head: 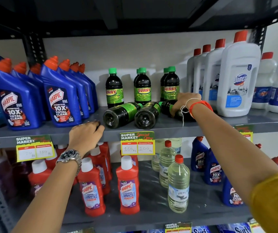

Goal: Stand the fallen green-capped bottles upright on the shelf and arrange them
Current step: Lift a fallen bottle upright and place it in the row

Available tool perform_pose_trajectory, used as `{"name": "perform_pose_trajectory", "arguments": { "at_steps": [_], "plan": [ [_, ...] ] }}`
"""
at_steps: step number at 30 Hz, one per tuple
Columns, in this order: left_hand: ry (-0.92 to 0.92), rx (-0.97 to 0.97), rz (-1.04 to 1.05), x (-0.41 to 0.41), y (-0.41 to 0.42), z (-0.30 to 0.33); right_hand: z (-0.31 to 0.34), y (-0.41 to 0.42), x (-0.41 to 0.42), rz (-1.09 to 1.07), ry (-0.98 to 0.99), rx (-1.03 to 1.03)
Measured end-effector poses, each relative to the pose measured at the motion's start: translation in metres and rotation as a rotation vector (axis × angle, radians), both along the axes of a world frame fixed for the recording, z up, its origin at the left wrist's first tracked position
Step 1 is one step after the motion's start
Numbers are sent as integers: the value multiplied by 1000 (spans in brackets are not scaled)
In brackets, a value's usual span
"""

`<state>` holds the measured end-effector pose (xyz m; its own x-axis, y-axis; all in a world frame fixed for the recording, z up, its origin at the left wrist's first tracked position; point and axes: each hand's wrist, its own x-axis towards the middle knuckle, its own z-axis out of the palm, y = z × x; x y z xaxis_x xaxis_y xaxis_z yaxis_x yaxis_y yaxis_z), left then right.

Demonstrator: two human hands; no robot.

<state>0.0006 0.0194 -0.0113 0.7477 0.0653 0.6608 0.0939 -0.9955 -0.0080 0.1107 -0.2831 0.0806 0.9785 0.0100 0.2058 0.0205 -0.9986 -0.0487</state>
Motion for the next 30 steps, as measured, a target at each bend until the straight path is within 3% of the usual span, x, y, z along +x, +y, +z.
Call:
{"name": "perform_pose_trajectory", "arguments": {
  "at_steps": [6,13,17,22,30],
  "plan": [
    [-47,-72,-6,-2,-3,-1,2,-6,-1,-18,-177,197],
    [-70,-52,-7,-1,-2,-2,8,-19,-3,122,-508,818],
    [-59,-50,-4,0,-1,-3,3,-16,-11,173,-621,1059],
    [-8,65,25,2,1,-4,-22,-15,-18,238,-647,1063],
    [10,75,26,2,1,-3,-27,-17,-20,246,-598,946]
  ]
}}
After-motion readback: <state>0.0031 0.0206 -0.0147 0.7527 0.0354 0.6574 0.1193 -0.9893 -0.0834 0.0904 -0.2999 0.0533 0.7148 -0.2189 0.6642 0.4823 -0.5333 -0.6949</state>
